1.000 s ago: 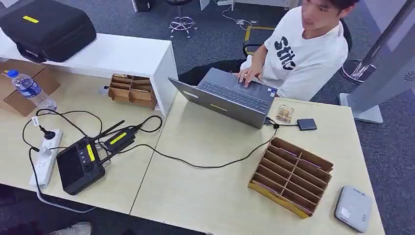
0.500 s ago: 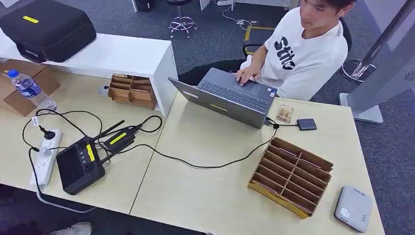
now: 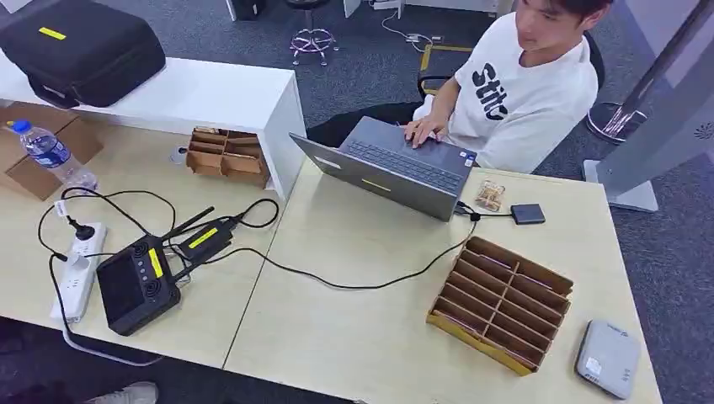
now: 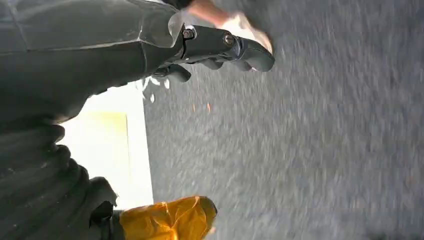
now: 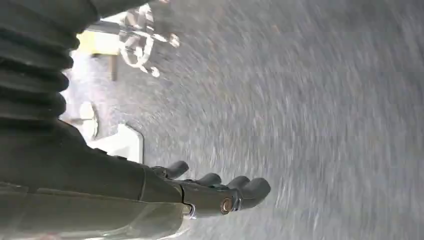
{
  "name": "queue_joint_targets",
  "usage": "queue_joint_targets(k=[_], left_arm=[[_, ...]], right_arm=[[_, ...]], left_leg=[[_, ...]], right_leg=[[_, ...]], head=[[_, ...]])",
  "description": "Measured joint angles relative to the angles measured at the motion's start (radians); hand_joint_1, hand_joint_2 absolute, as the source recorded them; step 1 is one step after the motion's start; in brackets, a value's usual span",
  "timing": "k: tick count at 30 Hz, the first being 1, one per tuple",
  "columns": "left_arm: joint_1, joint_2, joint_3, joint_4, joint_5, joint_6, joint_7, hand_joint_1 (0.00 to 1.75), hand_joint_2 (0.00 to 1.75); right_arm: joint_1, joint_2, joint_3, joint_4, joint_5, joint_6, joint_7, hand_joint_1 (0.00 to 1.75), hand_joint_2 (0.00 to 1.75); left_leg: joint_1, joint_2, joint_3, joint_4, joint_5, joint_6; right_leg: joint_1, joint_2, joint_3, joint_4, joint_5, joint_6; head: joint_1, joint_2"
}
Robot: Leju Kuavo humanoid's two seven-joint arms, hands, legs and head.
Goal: Pass the card to the sensor for recognition and then transmit it.
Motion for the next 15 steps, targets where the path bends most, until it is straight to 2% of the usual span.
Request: queue_joint_targets(k=[3,4,15], left_arm=[[0.002,-0.01,-0.004,0.0,0.003,0.073,0.017,0.0,1.75],[0.0,-0.01,-0.004,0.0,0.004,0.083,0.017,0.0,1.75],[0.0,-0.008,-0.004,0.0,0.005,0.083,0.017,0.0,1.75]], right_arm=[[0.0,0.013,-0.013,0.001,-0.033,-0.133,0.027,0.0,1.75],[-0.002,0.011,-0.025,-0.002,-0.04,-0.157,0.03,0.0,1.75],[-0.007,0.0,-0.056,-0.013,-0.047,-0.159,0.032,0.0,1.75]], left_leg=[[0.0,0.0,0.0,0.0,0.0,0.0],[0.0,0.0,0.0,0.0,0.0,0.0],[0.0,0.0,0.0,0.0,0.0,0.0]], right_leg=[[0.0,0.0,0.0,0.0,0.0,0.0],[0.0,0.0,0.0,0.0,0.0,0.0],[0.0,0.0,0.0,0.0,0.0,0.0]], head=[[-0.002,0.0],[0.0,0.0],[0.0,0.0]])
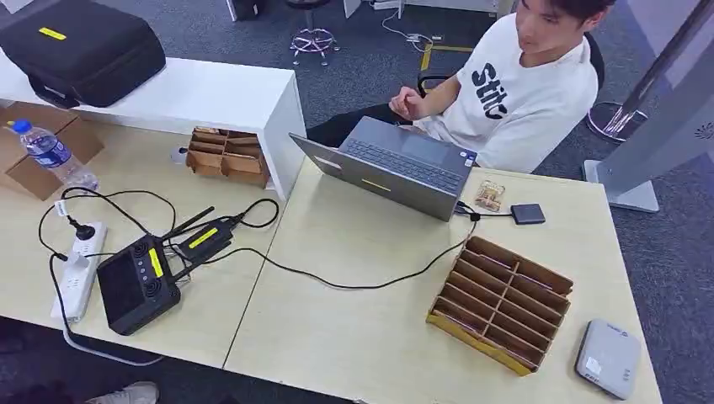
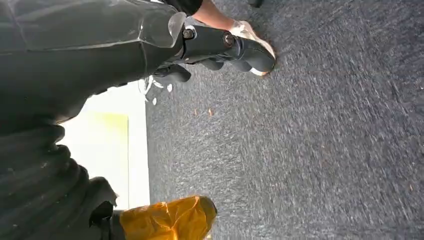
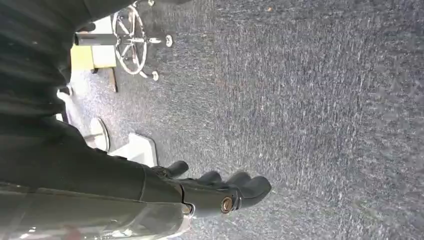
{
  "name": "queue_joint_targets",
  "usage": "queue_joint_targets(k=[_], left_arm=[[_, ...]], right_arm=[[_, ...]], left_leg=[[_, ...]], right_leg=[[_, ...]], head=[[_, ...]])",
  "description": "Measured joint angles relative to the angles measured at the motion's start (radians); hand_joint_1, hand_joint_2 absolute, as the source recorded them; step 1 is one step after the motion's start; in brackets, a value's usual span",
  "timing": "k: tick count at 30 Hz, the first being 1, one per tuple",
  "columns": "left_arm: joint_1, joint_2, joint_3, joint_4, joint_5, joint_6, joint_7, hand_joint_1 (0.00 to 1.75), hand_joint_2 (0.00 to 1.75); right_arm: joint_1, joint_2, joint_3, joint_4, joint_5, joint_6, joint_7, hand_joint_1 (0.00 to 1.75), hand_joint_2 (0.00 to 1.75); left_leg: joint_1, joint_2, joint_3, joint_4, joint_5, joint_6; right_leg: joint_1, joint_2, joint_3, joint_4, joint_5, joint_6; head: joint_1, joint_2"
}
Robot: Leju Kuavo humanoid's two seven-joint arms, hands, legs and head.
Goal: Pass the card to the sensor for recognition and then transmit it.
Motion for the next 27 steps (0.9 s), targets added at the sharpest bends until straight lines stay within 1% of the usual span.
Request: queue_joint_targets(k=[5,6,7,8,9,10,11,12,13,14,15,16,17,18,19,21,22,23,25,26,27], left_arm=[[0.0,0.0,0.0,0.0,0.0,-0.005,-0.003,0.0,1.75],[0.0,0.0,0.0,0.0,0.001,-0.029,-0.01,0.0,1.75],[0.0,0.0,0.0,0.0,-0.002,-0.059,-0.016,0.0,0.0],[0.0,0.0,-0.001,0.001,-0.005,-0.078,-0.018,0.0,0.0],[0.0,0.0,-0.005,0.002,-0.005,-0.081,-0.019,0.0,0.0],[0.001,0.0,-0.011,0.003,-0.006,-0.071,-0.019,0.0,0.0],[0.001,-0.001,-0.012,0.003,-0.005,-0.051,-0.018,0.0,0.0],[0.001,-0.001,-0.012,0.003,-0.005,-0.015,-0.012,0.0,0.0],[0.001,-0.001,-0.012,0.003,-0.003,0.015,-0.005,0.0,1.75],[0.0,0.001,-0.011,0.002,-0.002,0.035,-0.003,0.0,1.75],[-0.001,0.002,-0.01,0.001,-0.002,0.028,-0.003,0.0,1.75],[-0.001,0.006,-0.01,0.001,-0.003,0.005,-0.004,0.0,1.75],[-0.001,0.008,-0.01,0.001,-0.004,-0.037,-0.012,0.0,1.75],[0.0,0.01,-0.01,0.001,-0.005,-0.053,-0.018,0.0,1.75],[0.002,0.01,-0.01,0.001,-0.005,-0.025,-0.018,0.0,1.75],[0.002,0.005,-0.01,0.001,-0.002,0.06,-0.018,0.0,1.75],[0.0,0.006,-0.009,0.001,-0.002,0.069,-0.019,0.0,1.75],[-0.002,0.01,-0.009,0.001,-0.002,0.056,-0.024,0.0,1.75],[-0.003,0.018,-0.009,0.001,-0.005,-0.043,-0.036,0.0,1.75],[-0.002,0.018,-0.009,0.002,-0.006,-0.083,-0.036,0.0,1.75],[0.0,0.017,-0.01,0.003,-0.006,-0.085,-0.032,0.0,1.75]], right_arm=[[0.0,-0.002,-0.005,-0.001,-0.001,0.003,-0.002,0.0,1.75],[0.0,-0.002,-0.005,-0.001,0.009,0.025,-0.014,0.0,1.75],[0.0,-0.002,-0.005,0.0,0.021,0.051,-0.03,0.0,0.0],[-0.001,-0.002,-0.005,0.003,0.036,0.098,-0.051,0.0,0.0],[-0.001,-0.002,-0.004,0.008,0.05,0.147,-0.065,0.0,0.0],[0.0,-0.002,-0.002,0.013,0.062,0.185,-0.069,0.0,1.75],[0.001,0.0,0.0,0.015,0.067,0.179,-0.066,0.0,1.75],[0.001,0.005,0.001,0.016,0.064,0.147,-0.058,0.0,1.75],[0.001,0.009,0.001,0.016,0.055,0.1,-0.051,0.0,1.75],[0.001,0.01,-0.001,0.016,0.044,0.057,-0.048,0.0,1.75],[0.0,0.009,-0.009,0.014,0.037,0.035,-0.048,0.0,1.75],[-0.002,0.008,-0.016,0.013,0.037,0.049,-0.052,0.0,1.75],[-0.002,0.006,-0.019,0.013,0.047,0.086,-0.061,0.0,1.75],[-0.002,0.001,-0.019,0.013,0.058,0.121,-0.066,0.0,1.75],[-0.001,0.001,-0.019,0.013,0.057,0.116,-0.065,0.0,1.75],[-0.002,0.002,-0.036,0.013,0.032,0.081,-0.065,0.0,1.75],[-0.003,0.006,-0.044,0.014,0.03,0.085,-0.067,0.0,1.75],[-0.003,0.006,-0.047,0.014,0.038,0.098,-0.071,0.0,1.75],[-0.003,0.006,-0.046,0.016,0.082,0.17,-0.089,0.0,1.75],[-0.002,0.006,-0.044,0.018,0.098,0.184,-0.093,0.0,1.75],[-0.001,0.006,-0.043,0.018,0.104,0.165,-0.09,0.0,1.75]], left_leg=[[0.0,0.0,0.0,0.0,0.0,0.0],[0.0,0.0,0.0,0.0,0.0,0.0],[0.0,0.0,0.0,0.0,0.0,0.0],[0.0,0.0,0.0,0.0,0.0,0.0],[0.0,0.0,0.0,0.0,0.0,0.0],[0.0,0.0,0.0,0.0,0.0,0.0],[0.0,0.0,0.0,0.0,0.0,0.0],[0.0,0.0,0.0,0.0,0.0,0.0],[-0.001,0.0,0.0,0.0,0.0,0.0],[-0.001,0.0,0.0,0.0,0.0,0.0],[0.0,0.0,0.0,0.0,0.0,0.0],[0.0,0.0,0.0,0.0,0.0,0.0],[0.0,0.0,0.0,0.0,0.0,0.0],[0.0,0.0,0.0,0.0,0.0,0.0],[0.0,0.0,0.0,0.0,0.0,0.0],[0.0,0.0,0.0,0.0,0.0,0.0],[0.0,0.0,0.0,0.0,0.0,0.0],[-0.001,0.0,0.0,0.0,0.0,0.0],[0.0,0.0,0.0,0.0,0.0,0.0],[0.0,0.0,0.0,0.0,0.0,0.0],[0.0,0.0,0.0,0.0,0.0,0.0]], right_leg=[[0.0,0.0,0.0,0.0,0.0,0.0],[0.0,0.0,0.0,0.0,0.0,0.0],[0.0,0.0,0.0,0.0,0.0,0.0],[0.0,0.0,0.0,0.0,0.0,0.0],[0.0,0.0,0.0,0.0,0.0,0.0],[0.0,0.0,0.0,0.0,0.0,0.0],[0.0,0.0,0.0,0.0,0.0,0.0],[0.0,0.0,0.0,0.0,0.0,0.0],[-0.001,0.0,0.0,0.0,0.0,0.0],[-0.001,0.0,0.0,0.0,0.0,0.0],[0.0,0.0,0.0,0.0,0.0,0.0],[0.0,0.0,0.0,0.0,0.0,0.0],[0.0,0.0,0.0,0.0,0.0,0.0],[0.0,0.0,0.0,0.0,0.0,0.0],[0.0,0.0,0.0,0.0,0.0,0.0],[0.0,0.0,0.0,0.0,0.0,0.0],[0.0,0.0,0.0,0.0,0.0,0.0],[-0.001,0.0,0.0,0.0,0.0,0.0],[0.0,0.0,0.0,0.0,0.0,0.0],[0.0,0.0,0.0,0.0,0.0,0.0],[0.0,0.0,0.0,0.0,0.0,0.0]], head=[[0.0,0.0],[0.0,0.0],[0.0,0.0],[0.0,0.0],[0.0,0.0],[0.0,0.0],[0.0,0.0],[0.0,0.0],[-0.001,0.0],[-0.001,0.0],[0.0,0.0],[0.0,0.0],[-0.001,0.0],[0.0,0.0],[0.0,0.0],[0.0,0.0],[0.0,0.0],[-0.001,0.0],[0.0,0.0],[-0.001,0.0],[0.0,0.0]])
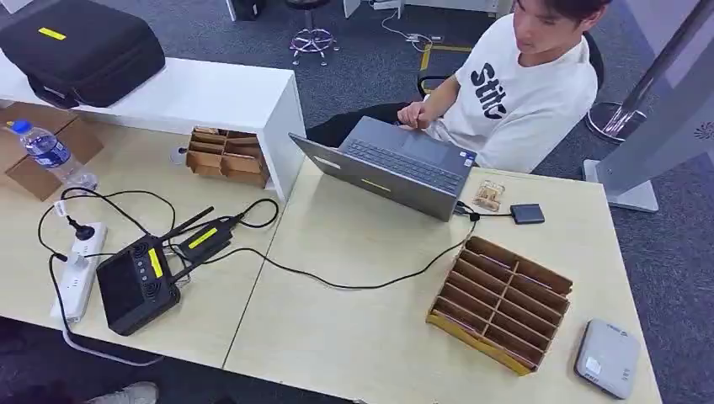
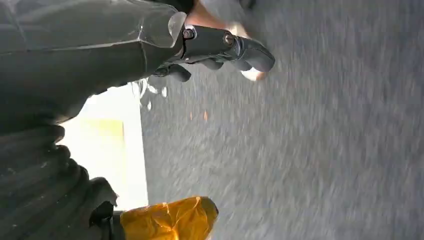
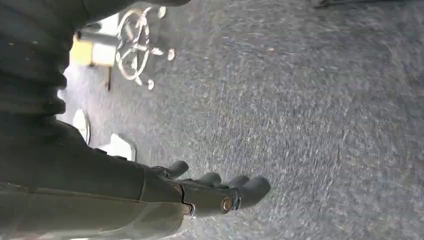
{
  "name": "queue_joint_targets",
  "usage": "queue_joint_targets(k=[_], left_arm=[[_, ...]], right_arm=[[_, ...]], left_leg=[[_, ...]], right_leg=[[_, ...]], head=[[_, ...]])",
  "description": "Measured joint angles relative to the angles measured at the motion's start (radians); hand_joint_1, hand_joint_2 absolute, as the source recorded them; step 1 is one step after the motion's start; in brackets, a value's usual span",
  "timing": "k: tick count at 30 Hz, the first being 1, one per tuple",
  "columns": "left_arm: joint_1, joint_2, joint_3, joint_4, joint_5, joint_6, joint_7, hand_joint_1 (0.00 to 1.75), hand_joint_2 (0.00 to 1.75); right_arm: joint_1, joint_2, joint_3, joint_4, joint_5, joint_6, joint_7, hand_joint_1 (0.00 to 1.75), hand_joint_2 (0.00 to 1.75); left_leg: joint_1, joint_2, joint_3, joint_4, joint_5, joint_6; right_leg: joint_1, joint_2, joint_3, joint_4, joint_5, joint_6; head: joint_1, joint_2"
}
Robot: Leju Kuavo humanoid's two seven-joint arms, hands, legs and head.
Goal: Pass the card to the sensor for recognition and then transmit it.
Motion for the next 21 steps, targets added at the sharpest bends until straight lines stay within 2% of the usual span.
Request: queue_joint_targets(k=[2,3,4,6,8,9,10,13,15,17,20,21], left_arm=[[0.003,-0.008,-0.003,0.0,0.002,0.061,0.017,0.0,1.75],[0.003,-0.014,-0.002,0.0,0.005,0.114,0.025,0.0,1.75],[0.003,-0.016,-0.002,-0.001,0.008,0.144,0.026,0.0,1.75],[0.0,-0.014,0.0,-0.003,0.007,0.128,0.019,0.0,1.75],[-0.001,-0.005,0.0,-0.003,0.003,0.034,0.003,0.0,1.75],[-0.001,-0.003,0.0,-0.002,0.002,0.0,0.001,0.0,1.75],[0.001,-0.003,-0.002,-0.001,0.001,0.01,-0.001,0.0,1.75],[0.003,-0.014,-0.009,-0.002,0.008,0.157,0.005,0.0,1.75],[0.001,-0.011,-0.009,-0.003,0.011,0.19,0.006,0.0,1.75],[0.0,-0.008,-0.006,-0.011,0.012,0.181,0.005,0.0,1.75],[-0.001,0.004,-0.006,-0.012,0.004,0.086,-0.004,0.0,1.75],[-0.001,0.006,-0.006,-0.012,0.003,0.071,-0.005,0.0,1.75]], right_arm=[[0.0,0.003,-0.002,0.0,-0.023,-0.088,0.015,0.0,1.75],[-0.002,0.003,-0.011,-0.004,-0.055,-0.135,0.019,0.0,1.75],[-0.005,0.003,-0.025,-0.008,-0.076,-0.152,0.02,0.0,1.75],[-0.006,0.003,-0.038,-0.012,-0.066,-0.112,0.014,0.0,1.75],[-0.006,0.002,-0.037,-0.01,-0.022,-0.008,-0.001,0.0,1.75],[-0.006,0.002,-0.034,-0.008,-0.013,0.009,-0.008,0.0,1.75],[-0.005,0.002,-0.034,-0.006,-0.019,-0.008,-0.008,0.0,1.75],[-0.008,0.012,-0.057,-0.005,-0.084,-0.107,0.008,0.0,1.75],[-0.01,0.011,-0.074,-0.008,-0.096,-0.12,0.011,0.0,1.75],[-0.01,0.01,-0.079,-0.009,-0.07,-0.075,0.004,0.0,1.75],[-0.009,0.01,-0.067,-0.003,0.004,0.044,-0.007,0.0,1.75],[-0.008,0.01,-0.063,0.001,0.014,0.053,-0.008,0.0,1.75]], left_leg=[[0.0,0.0,0.0,0.0,0.0,0.0],[0.0,0.0,0.0,0.0,0.0,0.0],[0.0,0.0,0.0,0.0,0.0,0.0],[0.0,0.0,0.0,0.0,0.0,0.0],[0.0,0.0,0.0,0.0,0.0,0.0],[0.0,0.001,0.0,0.0,0.0,0.0],[0.0,0.0,0.0,0.0,0.0,0.0],[0.0,0.0,0.0,0.0,0.0,0.0],[0.001,0.001,0.0,0.0,0.0,0.0],[0.0,0.001,0.0,0.0,0.0,0.0],[0.0,0.001,0.0,0.0,0.0,0.0],[0.0,0.001,0.0,0.0,0.0,0.0]], right_leg=[[0.0,0.0,0.0,0.0,0.0,0.0],[0.0,0.0,0.0,0.0,0.0,0.0],[0.0,0.0,0.0,0.0,0.0,0.0],[0.0,0.0,0.0,0.0,0.0,0.0],[0.0,0.0,0.0,0.0,0.0,0.0],[0.0,0.0,0.0,0.0,0.0,0.0],[0.0,0.0,0.0,0.0,0.0,0.0],[0.0,0.0,0.0,0.0,0.0,0.0],[0.001,0.0,0.0,0.0,0.0,0.0],[0.001,0.0,0.0,0.0,0.0,0.0],[0.0,0.0,0.0,0.0,0.0,0.0],[0.0,0.0,0.0,0.0,0.0,0.0]], head=[[0.0,0.0],[0.0,0.0],[0.0,0.0],[0.0,0.0],[0.001,0.0],[0.0,0.0],[0.0,0.0],[0.0,0.0],[0.0,0.0],[0.0,0.0],[0.0,0.0],[0.0,0.0]])
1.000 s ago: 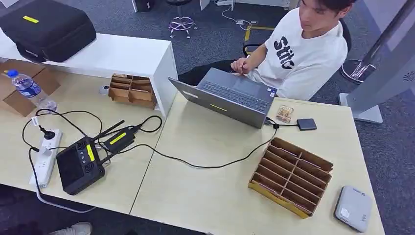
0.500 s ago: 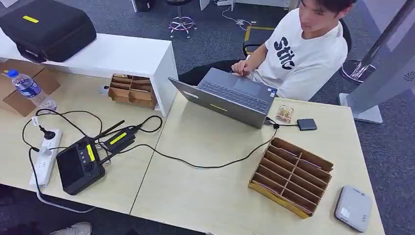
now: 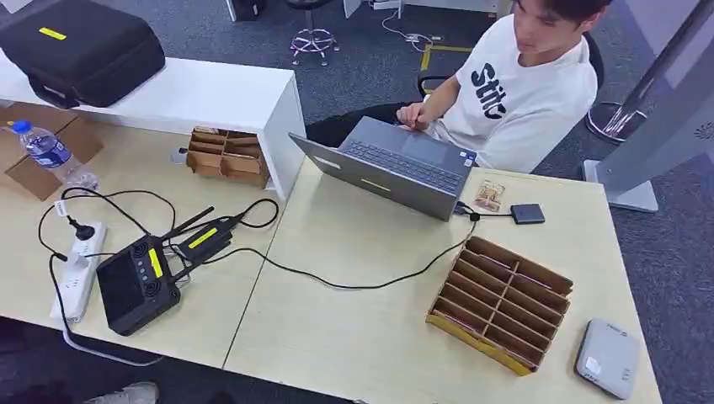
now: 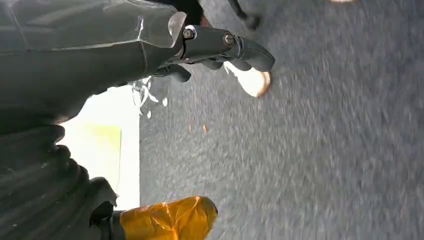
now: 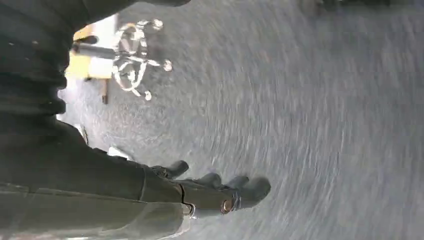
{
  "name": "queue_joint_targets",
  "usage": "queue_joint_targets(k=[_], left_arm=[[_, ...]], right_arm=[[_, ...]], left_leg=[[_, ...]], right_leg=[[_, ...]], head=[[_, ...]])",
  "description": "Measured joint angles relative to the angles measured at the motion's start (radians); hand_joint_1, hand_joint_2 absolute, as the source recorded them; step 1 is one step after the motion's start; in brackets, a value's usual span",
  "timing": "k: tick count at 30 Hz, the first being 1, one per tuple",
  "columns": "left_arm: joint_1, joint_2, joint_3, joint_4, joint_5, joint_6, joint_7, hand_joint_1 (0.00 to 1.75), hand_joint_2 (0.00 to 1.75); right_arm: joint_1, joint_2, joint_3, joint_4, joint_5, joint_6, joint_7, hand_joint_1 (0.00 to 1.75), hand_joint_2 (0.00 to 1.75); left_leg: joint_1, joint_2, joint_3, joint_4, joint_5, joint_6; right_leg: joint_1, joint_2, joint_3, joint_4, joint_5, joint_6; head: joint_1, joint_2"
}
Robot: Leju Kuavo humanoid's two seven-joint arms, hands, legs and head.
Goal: Pass the card to the sensor for recognition and then transmit it.
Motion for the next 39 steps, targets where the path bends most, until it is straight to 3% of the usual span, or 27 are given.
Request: queue_joint_targets(k=[5,7,9,10,11,13,14,16,17,19,21,22,25,29,30,32,33,35,37,38,39], left_arm=[[0.0,0.001,0.0,0.001,0.0,-0.014,-0.002,0.0,1.75],[-0.001,0.002,0.0,0.003,-0.001,-0.054,-0.001,0.0,1.75],[0.0,0.0,0.0,0.008,-0.002,-0.103,0.012,0.0,1.75],[0.003,-0.008,-0.001,0.008,-0.003,-0.077,0.02,0.0,1.75],[0.005,-0.011,-0.003,0.008,-0.003,-0.012,0.033,0.0,1.75],[0.005,-0.022,-0.003,0.007,0.004,0.111,0.043,0.0,1.75],[0.004,-0.021,-0.001,0.003,0.006,0.127,0.04,0.0,1.75],[0.002,-0.01,0.0,-0.006,0.0,0.085,0.016,0.0,1.75],[0.002,-0.005,0.0,-0.006,-0.002,0.033,0.006,0.0,1.75],[0.003,-0.001,0.0,0.0,-0.002,-0.117,-0.001,0.0,1.75],[0.005,-0.013,0.0,0.008,-0.002,-0.147,0.016,0.0,1.75],[0.008,-0.022,0.0,0.009,-0.003,-0.119,0.028,0.0,1.75],[0.012,-0.039,-0.003,0.007,-0.002,0.095,0.05,0.0,1.75],[0.005,-0.006,-0.003,-0.011,-0.001,0.121,0.05,0.0,1.75],[0.005,-0.002,-0.003,-0.013,-0.001,0.121,0.05,0.0,1.75],[0.005,0.002,-0.003,-0.014,-0.001,0.121,0.04,0.0,1.75],[0.005,0.003,-0.003,-0.014,-0.002,0.108,0.029,0.0,1.75],[0.004,0.002,-0.003,-0.014,-0.002,0.023,0.004,0.0,1.75],[0.004,-0.006,-0.001,-0.004,-0.001,-0.112,0.003,0.0,1.75],[0.005,-0.012,0.0,0.0,-0.001,-0.147,0.014,0.0,1.75],[0.005,-0.024,0.0,0.003,-0.002,-0.139,0.023,0.0,1.75]], right_arm=[[0.003,0.008,0.015,0.011,0.009,0.012,-0.003,0.0,1.75],[0.004,0.008,0.018,0.011,0.018,0.007,-0.004,0.0,1.75],[0.003,0.007,0.018,0.01,0.013,-0.07,0.027,0.0,1.75],[0.003,0.006,0.017,0.009,-0.003,-0.117,0.042,0.0,1.75],[0.002,0.005,0.011,0.005,-0.029,-0.16,0.056,0.0,1.75],[-0.002,0.001,-0.009,-0.003,-0.061,-0.168,0.067,0.0,1.75],[-0.003,0.001,-0.013,-0.004,-0.055,-0.144,0.066,0.0,0.0],[-0.002,0.0,-0.012,-0.004,-0.019,-0.057,0.063,0.0,0.0],[-0.002,0.0,-0.011,-0.003,-0.008,-0.03,0.061,0.0,1.75],[0.002,0.003,-0.01,-0.001,0.005,-0.084,0.057,0.0,1.75],[0.001,0.004,-0.009,0.0,-0.004,-0.144,0.056,0.0,1.75],[0.0,-0.001,-0.01,0.0,-0.015,-0.158,0.052,0.0,1.75],[-0.002,-0.005,-0.014,-0.001,-0.026,-0.064,0.037,0.0,1.75],[0.002,0.003,-0.014,0.003,-0.022,-0.013,0.032,0.0,1.75],[0.002,0.008,-0.013,0.005,-0.021,-0.01,0.032,0.0,0.0],[0.003,0.011,-0.013,0.007,-0.014,0.006,0.032,0.0,0.0],[0.003,0.011,-0.013,0.007,-0.006,0.008,0.033,0.0,1.75],[0.003,0.008,-0.009,0.005,0.023,-0.05,0.049,0.0,1.75],[0.004,0.003,-0.007,0.001,0.027,-0.15,0.055,0.0,1.75],[0.002,-0.003,-0.007,0.0,0.02,-0.176,0.053,0.0,1.75],[0.001,-0.01,-0.007,0.0,0.019,-0.174,0.053,0.0,1.75]], left_leg=[[0.0,0.0,0.0,0.0,0.0,0.0],[0.0,0.0,0.0,0.0,0.0,0.0],[-0.001,0.0,0.0,0.0,0.0,0.0],[-0.001,0.0,0.0,0.0,0.0,0.0],[-0.001,0.0,0.0,0.0,0.0,0.0],[0.0,0.0,0.0,0.0,0.0,0.0],[-0.001,0.0,0.0,0.0,0.0,0.0],[-0.001,0.0,0.0,0.0,0.0,0.001],[-0.001,0.001,0.001,0.0,-0.001,0.001],[-0.001,0.0,0.001,0.0,0.0,0.001],[-0.001,0.0,0.001,0.0,0.0,0.001],[0.0,0.0,0.0,0.0,0.0,0.001],[0.001,0.001,0.0,0.0,-0.001,0.001],[0.0,0.001,0.001,0.0,-0.001,0.001],[0.0,0.001,0.001,0.0,-0.001,0.001],[0.001,0.0,0.001,0.0,-0.001,0.001],[0.001,0.0,0.001,0.0,-0.001,0.001],[0.0,0.001,0.001,0.0,-0.001,0.001],[-0.001,0.001,0.001,0.0,-0.001,0.001],[-0.002,0.001,0.001,0.0,-0.001,0.001],[-0.002,0.001,0.001,0.001,-0.001,0.001]], right_leg=[[0.0,0.0,0.0,0.0,0.0,0.0],[0.0,0.0,0.0,0.0,0.0,0.0],[-0.001,0.0,0.0,0.0,0.0,0.0],[-0.001,0.0,0.0,0.0,0.0,0.0],[-0.001,0.0,0.0,0.0,0.0,0.0],[-0.001,0.0,0.001,0.0,0.0,0.0],[-0.001,0.0,0.001,0.0,0.0,0.0],[-0.001,0.0,0.001,0.0,0.0,0.0],[-0.001,0.0,0.001,0.0,0.0,0.0],[-0.001,0.0,0.0,0.0,0.0,0.0],[-0.001,0.0,0.0,0.0,0.0,0.0],[-0.001,0.0,0.0,0.0,0.0,0.0],[0.001,0.001,0.001,-0.001,0.0,0.0],[0.0,0.0,0.001,-0.001,0.0,0.0],[0.0,0.0,0.001,-0.001,0.0,0.0],[0.001,0.0,0.001,0.0,0.0,0.0],[0.001,0.0,0.001,0.0,0.0,0.0],[0.0,0.0,0.002,-0.001,0.0,0.0],[-0.001,0.0,0.002,-0.001,0.0,0.0],[-0.002,0.0,0.002,-0.001,0.0,0.0],[-0.002,0.0,0.002,-0.001,0.0,0.0]], head=[[0.0,0.0],[0.0,0.0],[0.0,0.0],[0.0,0.0],[0.0,0.0],[0.001,0.0],[0.001,0.0],[0.0,0.0],[0.0,0.0],[-0.001,0.0],[-0.002,0.0],[0.0,0.0],[0.002,0.0],[-0.001,0.0],[0.0,0.0],[0.0,0.0],[0.0,0.0],[0.0,0.0],[0.0,0.0],[0.0,0.0],[0.0,0.0]])
